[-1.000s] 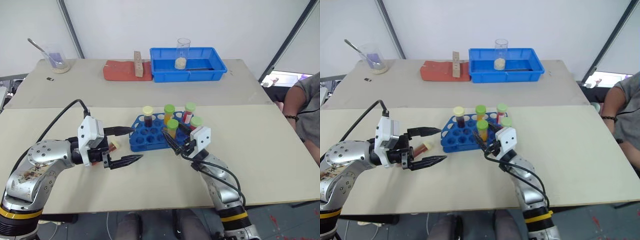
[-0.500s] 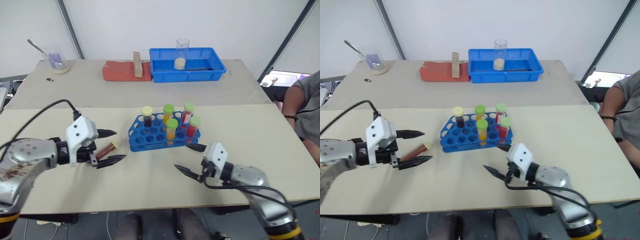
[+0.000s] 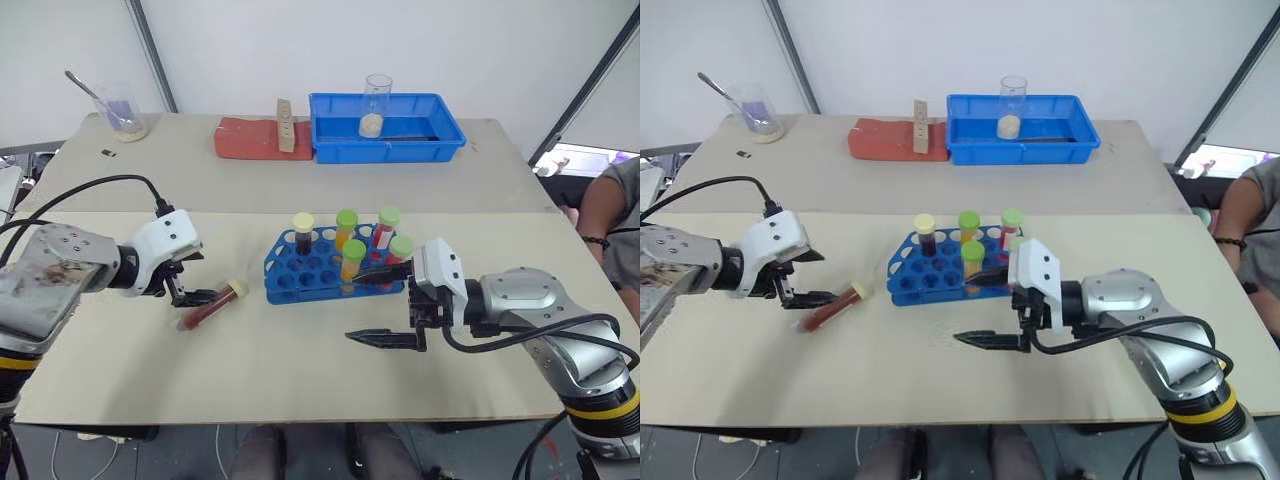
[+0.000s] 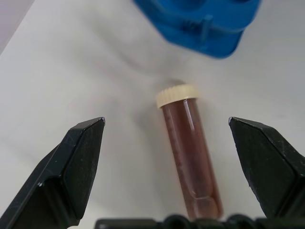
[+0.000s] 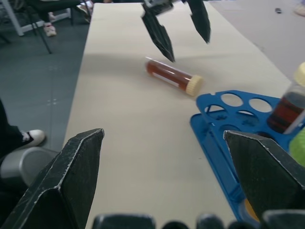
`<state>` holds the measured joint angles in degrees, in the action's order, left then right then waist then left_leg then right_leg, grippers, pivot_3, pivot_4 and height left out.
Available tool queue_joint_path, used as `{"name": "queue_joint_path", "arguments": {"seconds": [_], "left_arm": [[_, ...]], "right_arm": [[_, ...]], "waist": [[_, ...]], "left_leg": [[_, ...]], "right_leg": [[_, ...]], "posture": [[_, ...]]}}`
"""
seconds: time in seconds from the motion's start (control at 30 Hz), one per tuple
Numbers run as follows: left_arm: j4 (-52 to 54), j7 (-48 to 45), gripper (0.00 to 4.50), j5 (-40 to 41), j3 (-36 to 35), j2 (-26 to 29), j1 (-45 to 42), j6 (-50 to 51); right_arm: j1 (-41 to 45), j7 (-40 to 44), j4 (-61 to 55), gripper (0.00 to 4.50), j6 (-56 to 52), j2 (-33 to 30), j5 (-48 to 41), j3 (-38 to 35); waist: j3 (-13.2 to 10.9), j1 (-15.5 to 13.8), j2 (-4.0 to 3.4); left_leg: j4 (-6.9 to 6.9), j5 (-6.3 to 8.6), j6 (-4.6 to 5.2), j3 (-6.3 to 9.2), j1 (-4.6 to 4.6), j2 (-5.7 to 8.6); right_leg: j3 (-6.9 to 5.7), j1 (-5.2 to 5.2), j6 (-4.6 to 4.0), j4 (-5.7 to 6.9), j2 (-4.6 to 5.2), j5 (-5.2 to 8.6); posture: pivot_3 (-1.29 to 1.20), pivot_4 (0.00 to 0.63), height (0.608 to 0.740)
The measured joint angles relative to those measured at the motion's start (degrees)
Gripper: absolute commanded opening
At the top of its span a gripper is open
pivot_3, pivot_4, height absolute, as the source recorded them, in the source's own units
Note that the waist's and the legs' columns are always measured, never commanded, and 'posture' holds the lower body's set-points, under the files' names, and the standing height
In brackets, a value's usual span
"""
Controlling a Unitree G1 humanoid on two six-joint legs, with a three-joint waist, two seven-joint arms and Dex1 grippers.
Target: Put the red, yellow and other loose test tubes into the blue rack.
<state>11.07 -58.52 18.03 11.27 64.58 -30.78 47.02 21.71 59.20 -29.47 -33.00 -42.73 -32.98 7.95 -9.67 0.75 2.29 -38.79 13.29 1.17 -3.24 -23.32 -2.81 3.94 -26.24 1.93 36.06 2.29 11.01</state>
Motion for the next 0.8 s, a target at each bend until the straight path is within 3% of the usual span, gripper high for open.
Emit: {"name": "queue_joint_path", "arguments": {"seconds": [0.2, 0.8], "left_arm": [[-4.7, -0.8, 4.50, -2.0, 4.9, -4.3, -4.5, 5.4], [-12.5, -14.2, 4.50, -10.3, 21.9, -4.2, -21.2, 14.6]], "right_arm": [[-0.7, -0.1, -2.9, 4.46, -1.2, -0.1, -2.1, -0.1], [-2.9, -2.7, -6.0, 4.46, -3.9, -0.4, -5.0, -0.7]], "waist": [[0.0, 0.1, 0.04], [0.0, 0.0, 0.07]], "left_leg": [[-0.14, 0.00, 0.00, 0.01, 0.00, 0.00], [-0.20, -0.01, 0.00, 0.07, 0.00, 0.02]], "right_leg": [[0.01, 0.02, 0.16, 0.04, 0.00, -0.03], [0.02, 0.05, 0.16, 0.09, -0.02, -0.05]], "posture": [[0.00, 0.150, 0.729], [0.00, 0.150, 0.729]]}}
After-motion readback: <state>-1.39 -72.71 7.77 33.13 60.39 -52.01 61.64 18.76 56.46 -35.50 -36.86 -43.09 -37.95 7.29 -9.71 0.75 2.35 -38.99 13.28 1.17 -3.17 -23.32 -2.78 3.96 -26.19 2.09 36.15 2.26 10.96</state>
